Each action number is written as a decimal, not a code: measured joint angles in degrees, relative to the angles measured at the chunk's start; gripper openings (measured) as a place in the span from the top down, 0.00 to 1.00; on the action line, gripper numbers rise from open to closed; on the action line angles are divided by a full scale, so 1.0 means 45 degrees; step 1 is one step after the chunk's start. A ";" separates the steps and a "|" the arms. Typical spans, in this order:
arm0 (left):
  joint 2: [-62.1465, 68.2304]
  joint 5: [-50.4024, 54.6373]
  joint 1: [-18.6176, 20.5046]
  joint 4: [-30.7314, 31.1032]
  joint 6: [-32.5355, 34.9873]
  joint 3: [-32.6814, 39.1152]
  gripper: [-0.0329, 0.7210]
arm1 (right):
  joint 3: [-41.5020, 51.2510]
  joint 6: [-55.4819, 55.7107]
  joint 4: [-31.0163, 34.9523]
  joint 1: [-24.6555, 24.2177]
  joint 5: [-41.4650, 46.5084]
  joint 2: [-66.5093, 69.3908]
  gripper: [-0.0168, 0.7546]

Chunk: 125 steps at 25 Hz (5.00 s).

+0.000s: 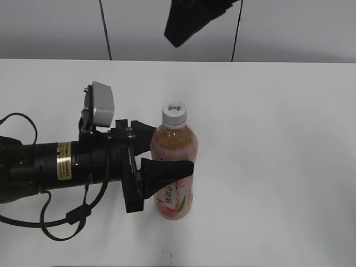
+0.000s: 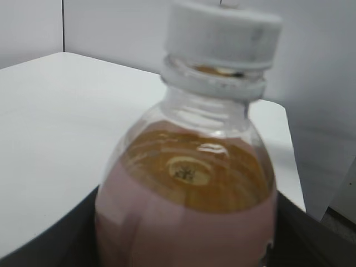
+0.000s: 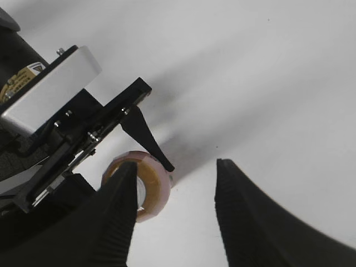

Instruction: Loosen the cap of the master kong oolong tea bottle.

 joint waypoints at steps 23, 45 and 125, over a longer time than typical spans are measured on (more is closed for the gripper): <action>0.0000 0.0011 0.0000 0.0000 0.0000 0.0000 0.34 | 0.1069 0.5644 0.0042 0.1339 0.0000 -0.0016 0.52; 0.0000 0.0011 0.0000 0.0000 -0.0013 0.0000 0.34 | 0.2174 0.5823 0.0281 0.1339 0.0015 0.0147 0.45; 0.0000 0.0011 0.0000 0.0051 -0.0017 0.0000 0.34 | 0.2162 -1.0543 -0.0389 0.1348 0.0029 0.0707 0.62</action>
